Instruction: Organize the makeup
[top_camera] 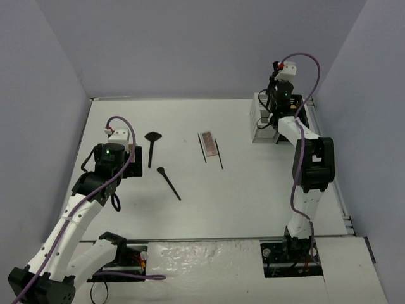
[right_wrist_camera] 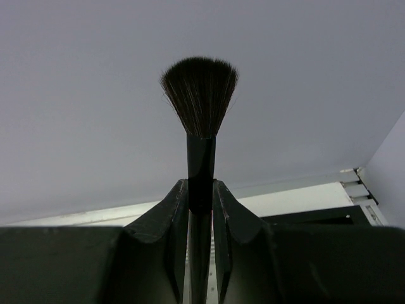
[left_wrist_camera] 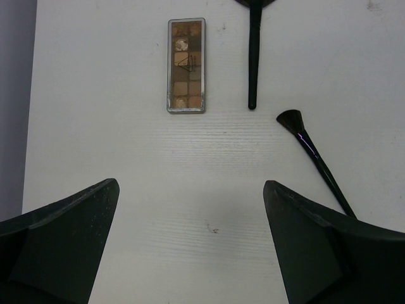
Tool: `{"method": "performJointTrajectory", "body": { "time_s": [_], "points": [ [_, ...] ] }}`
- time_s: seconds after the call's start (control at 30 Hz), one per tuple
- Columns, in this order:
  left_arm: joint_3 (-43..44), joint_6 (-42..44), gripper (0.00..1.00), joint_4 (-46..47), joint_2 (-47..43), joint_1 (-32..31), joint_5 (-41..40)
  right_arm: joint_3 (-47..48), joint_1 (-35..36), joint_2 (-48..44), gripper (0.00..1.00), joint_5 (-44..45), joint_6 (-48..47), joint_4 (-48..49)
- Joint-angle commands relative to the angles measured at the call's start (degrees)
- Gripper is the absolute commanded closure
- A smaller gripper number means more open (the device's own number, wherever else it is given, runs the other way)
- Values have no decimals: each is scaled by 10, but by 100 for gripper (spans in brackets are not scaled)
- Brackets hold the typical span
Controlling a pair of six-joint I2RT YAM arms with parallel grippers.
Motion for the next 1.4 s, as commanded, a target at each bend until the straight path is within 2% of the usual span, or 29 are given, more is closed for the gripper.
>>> {"method": "performJointTrajectory", "body": {
  "time_s": [0.0, 0.27, 0.43, 0.53, 0.83, 0.9, 1.07, 1.2, 1.3, 1.37],
  "points": [
    [18, -5, 3, 22, 5, 12, 6, 69, -12, 8, 100, -27, -1, 110],
    [18, -6, 3, 24, 13, 21, 18, 108, -19, 60, 100, -51, 11, 116],
    [19, -5, 3, 25, 15, 25, 23, 87, -19, 75, 100, -52, 14, 120],
    [19, -6, 3, 25, 15, 27, 25, 76, -19, 75, 93, -59, 15, 117],
    [19, -7, 3, 25, -2, 29, 35, 36, -12, 38, 60, -69, 17, 78],
    [19, -8, 3, 26, -10, 29, 36, 15, -9, 15, 55, -68, 15, 67],
    [17, -9, 3, 29, -30, 29, 38, -5, 13, -80, 51, -44, -1, -32],
    [17, -11, 3, 28, -34, 29, 41, 2, 56, -152, 51, 5, -7, -172],
    [16, -11, 3, 27, -34, 29, 40, 20, 88, -187, 49, 12, 15, -334],
    [16, -10, 3, 27, -34, 30, 39, 10, 107, -208, 48, 3, 46, -386]
  ]
}}
